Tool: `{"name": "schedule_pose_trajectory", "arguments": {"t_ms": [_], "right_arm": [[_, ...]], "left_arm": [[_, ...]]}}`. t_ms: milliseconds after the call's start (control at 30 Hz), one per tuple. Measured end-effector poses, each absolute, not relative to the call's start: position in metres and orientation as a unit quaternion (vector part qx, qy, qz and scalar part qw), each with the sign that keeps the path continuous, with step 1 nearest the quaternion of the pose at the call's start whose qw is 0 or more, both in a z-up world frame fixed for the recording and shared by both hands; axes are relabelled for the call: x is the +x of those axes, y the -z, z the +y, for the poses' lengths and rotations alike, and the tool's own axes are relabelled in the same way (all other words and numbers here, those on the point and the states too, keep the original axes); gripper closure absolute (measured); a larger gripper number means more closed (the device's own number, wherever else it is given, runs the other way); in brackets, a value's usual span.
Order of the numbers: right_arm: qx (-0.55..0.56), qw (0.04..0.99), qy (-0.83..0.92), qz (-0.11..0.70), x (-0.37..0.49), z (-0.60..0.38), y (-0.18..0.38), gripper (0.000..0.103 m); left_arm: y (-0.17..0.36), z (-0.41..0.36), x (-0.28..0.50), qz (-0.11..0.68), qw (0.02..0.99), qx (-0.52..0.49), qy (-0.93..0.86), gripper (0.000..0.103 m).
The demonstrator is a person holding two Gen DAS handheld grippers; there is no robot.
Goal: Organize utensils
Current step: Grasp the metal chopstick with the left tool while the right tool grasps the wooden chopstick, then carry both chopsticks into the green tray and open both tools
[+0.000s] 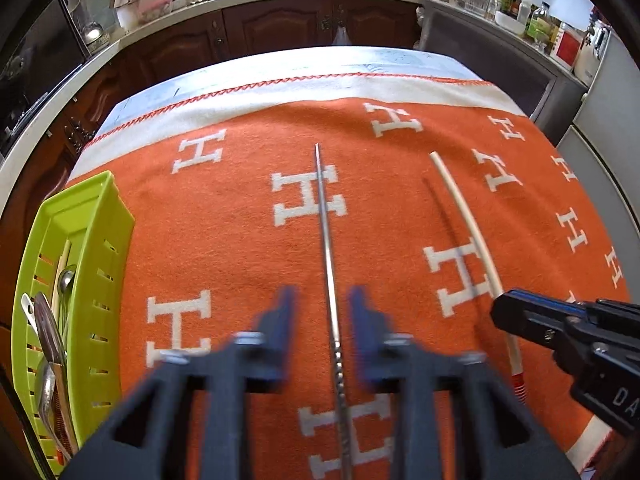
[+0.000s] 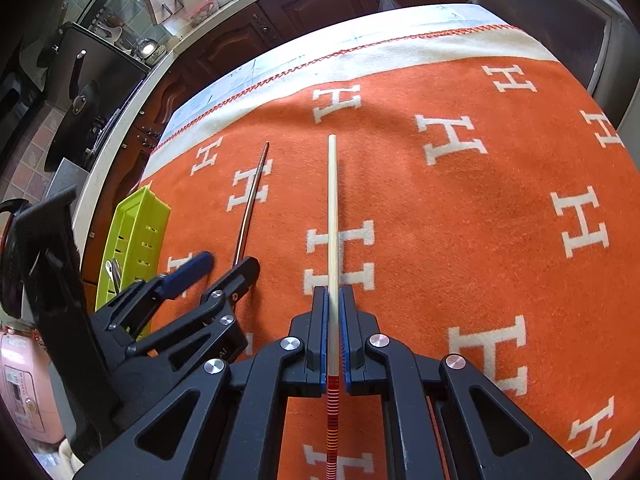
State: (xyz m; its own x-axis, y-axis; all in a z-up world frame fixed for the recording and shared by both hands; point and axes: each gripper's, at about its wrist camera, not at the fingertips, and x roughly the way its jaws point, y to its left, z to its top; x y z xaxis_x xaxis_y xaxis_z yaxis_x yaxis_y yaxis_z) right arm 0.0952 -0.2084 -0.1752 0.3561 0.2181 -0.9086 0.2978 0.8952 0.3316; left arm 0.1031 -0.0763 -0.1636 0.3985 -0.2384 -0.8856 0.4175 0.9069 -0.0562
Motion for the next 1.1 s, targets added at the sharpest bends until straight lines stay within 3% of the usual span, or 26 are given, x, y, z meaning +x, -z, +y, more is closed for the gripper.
{"name": "schedule_pose_trajectory", "arguments": {"t_ms": [333, 600, 1100], "right_arm": [[0.242, 0.795, 0.014, 0.556, 0.088, -0.206, 0.164, 0.098], [0.258, 0.799, -0.017, 0.543, 0.090, -0.190, 0.137, 0.099], [0.271, 0.775, -0.131, 0.556, 0.143, -0.056, 0.078, 0.098]], "left_arm": [[0.158, -0.053, 0.108, 0.529, 0.823, 0.021, 0.206, 0.100], [0.116, -0.014, 0.100, 0.507, 0.840, -0.001, 0.191, 0.100], [0.038, 0.123, 0.086, 0.476, 0.874, 0.001, 0.096, 0.100]]}}
